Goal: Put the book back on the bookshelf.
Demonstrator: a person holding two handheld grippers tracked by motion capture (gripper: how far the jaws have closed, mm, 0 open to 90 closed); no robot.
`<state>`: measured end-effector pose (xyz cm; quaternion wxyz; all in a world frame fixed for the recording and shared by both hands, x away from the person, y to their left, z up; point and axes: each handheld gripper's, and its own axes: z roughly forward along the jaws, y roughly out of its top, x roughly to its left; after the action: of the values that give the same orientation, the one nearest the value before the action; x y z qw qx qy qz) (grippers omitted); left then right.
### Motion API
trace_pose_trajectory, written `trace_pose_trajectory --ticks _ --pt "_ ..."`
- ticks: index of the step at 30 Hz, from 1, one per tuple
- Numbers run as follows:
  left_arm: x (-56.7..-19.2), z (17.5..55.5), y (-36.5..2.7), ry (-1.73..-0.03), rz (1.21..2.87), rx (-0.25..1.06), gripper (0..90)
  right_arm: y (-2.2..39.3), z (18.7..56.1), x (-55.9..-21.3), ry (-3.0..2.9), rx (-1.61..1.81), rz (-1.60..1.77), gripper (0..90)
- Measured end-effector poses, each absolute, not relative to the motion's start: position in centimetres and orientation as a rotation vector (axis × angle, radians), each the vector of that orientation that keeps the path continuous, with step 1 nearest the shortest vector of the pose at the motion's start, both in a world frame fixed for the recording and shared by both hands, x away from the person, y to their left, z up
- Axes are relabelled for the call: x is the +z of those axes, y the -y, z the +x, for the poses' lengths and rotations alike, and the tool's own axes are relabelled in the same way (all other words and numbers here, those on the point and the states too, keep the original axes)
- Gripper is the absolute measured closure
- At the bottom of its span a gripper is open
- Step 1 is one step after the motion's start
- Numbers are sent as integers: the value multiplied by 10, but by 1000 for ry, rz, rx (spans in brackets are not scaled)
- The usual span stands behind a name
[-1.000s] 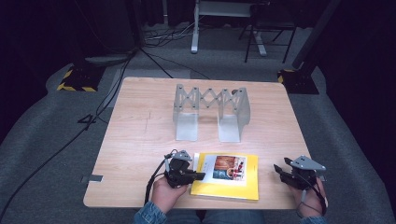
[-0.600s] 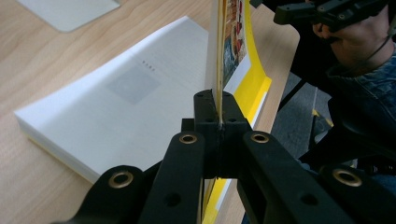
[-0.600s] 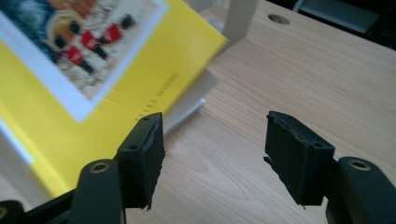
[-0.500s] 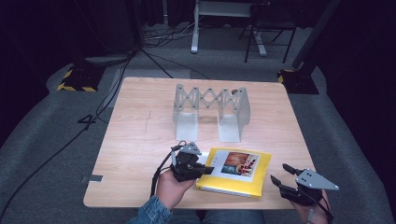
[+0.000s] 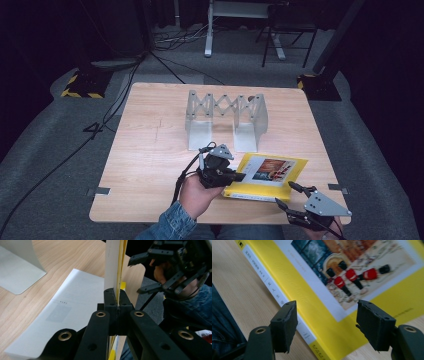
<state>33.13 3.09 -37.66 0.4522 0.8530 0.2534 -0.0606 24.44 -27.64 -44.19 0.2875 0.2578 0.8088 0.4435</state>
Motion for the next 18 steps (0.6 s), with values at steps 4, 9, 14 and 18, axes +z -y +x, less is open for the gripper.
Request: trace_pose_trajectory --ticks 4,9,14,18 --pt "-367 333 -29 -611 2097 -150 896 270 244 -442 -2172 1178 644 335" --pt "-356 333 -31 -599 2071 -156 896 265 245 -441 -2167 1172 599 328" --pt "-347 330 -30 -581 2069 -163 895 256 249 -441 -2156 1139 558 317" --pt "-345 334 -31 -592 2043 -219 895 246 249 -440 -2094 1043 476 317"
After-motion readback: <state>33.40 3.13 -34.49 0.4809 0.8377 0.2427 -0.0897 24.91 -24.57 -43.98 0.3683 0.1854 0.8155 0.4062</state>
